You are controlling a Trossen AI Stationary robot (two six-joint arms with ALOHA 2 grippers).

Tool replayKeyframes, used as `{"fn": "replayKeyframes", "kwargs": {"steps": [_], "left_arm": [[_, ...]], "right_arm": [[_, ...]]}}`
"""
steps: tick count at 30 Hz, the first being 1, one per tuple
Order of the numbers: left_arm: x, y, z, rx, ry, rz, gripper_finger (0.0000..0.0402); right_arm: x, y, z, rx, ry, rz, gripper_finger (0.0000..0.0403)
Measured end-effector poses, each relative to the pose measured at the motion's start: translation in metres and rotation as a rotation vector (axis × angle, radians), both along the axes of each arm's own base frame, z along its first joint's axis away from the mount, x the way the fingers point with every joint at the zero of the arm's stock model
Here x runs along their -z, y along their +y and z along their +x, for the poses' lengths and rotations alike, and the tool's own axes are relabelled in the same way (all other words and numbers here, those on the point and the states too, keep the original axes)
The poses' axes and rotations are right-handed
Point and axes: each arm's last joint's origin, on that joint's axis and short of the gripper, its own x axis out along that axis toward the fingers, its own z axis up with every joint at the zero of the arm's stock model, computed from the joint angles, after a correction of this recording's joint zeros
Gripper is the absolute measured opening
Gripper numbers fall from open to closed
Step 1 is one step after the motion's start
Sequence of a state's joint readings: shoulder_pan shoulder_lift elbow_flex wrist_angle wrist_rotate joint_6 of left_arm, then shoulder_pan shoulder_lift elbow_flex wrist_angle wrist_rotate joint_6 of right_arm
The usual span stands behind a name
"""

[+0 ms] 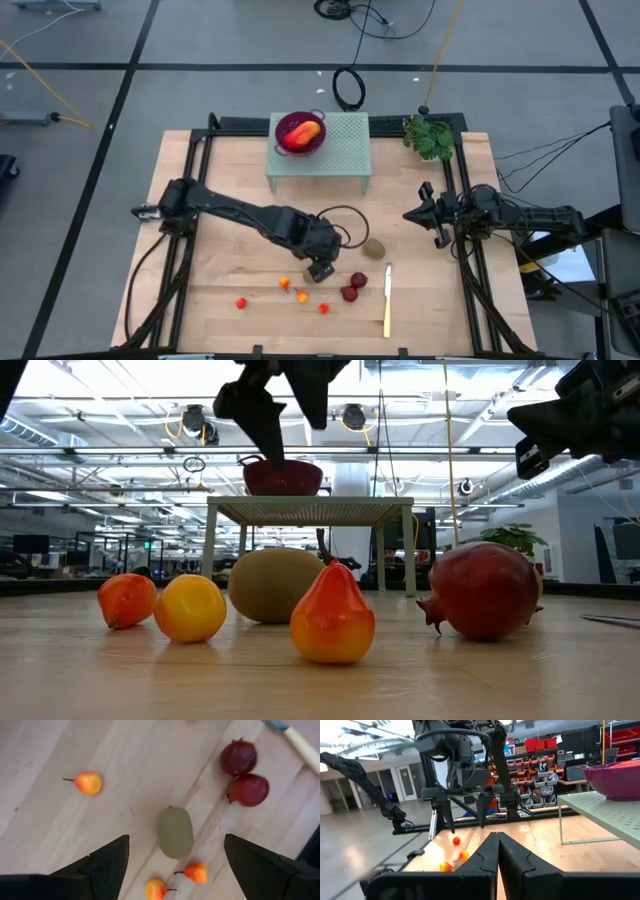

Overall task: Pick & Place Fruit
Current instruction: Put the brown kiwi in the red strainer bowl on the shelf

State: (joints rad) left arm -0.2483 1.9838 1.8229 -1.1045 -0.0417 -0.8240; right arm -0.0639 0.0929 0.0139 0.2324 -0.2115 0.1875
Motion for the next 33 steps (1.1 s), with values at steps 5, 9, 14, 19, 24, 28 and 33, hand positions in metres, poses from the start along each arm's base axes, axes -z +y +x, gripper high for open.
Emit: {"fn": "replayKeyframes", "kwargs": {"steps": [5, 9, 14, 19, 24, 28, 33], "left_arm": [[0.016, -0.004, 0.006, -0.044, 0.038, -0.005, 0.0326], [0.025, -0.005, 0.01, -0.059, 0.059, -0.004, 0.0326], [0.03, -0.005, 0.012, -0.064, 0.07, -0.016, 0.0326], [0.029, -0.005, 0.011, -0.063, 0.069, -0.018, 0.0328], [0.029, -0.007, 0.011, -0.053, 0.069, -0.015, 0.0361], [0.029, -0.011, 0.01, -0.037, 0.067, -0.009, 0.0395], [0.033, -0.021, 0.009, -0.016, 0.062, 0.04, 0.038]], "right_arm": [[0.0, 0.0, 0.0, 0.007, -0.009, -0.051, 0.0], [0.0, 0.0, 0.0, 0.007, -0.009, -0.051, 0.0], [0.0, 0.0, 0.0, 0.007, -0.009, -0.05, 0.0], [0.0, 0.0, 0.0, 0.006, -0.008, -0.05, 0.0], [0.0, 0.0, 0.0, 0.006, -0.008, -0.049, 0.0], [0.0, 0.0, 0.0, 0.006, -0.008, -0.049, 0.0], [0.0, 0.0, 0.0, 0.006, -0.008, -0.049, 0.0]]}}
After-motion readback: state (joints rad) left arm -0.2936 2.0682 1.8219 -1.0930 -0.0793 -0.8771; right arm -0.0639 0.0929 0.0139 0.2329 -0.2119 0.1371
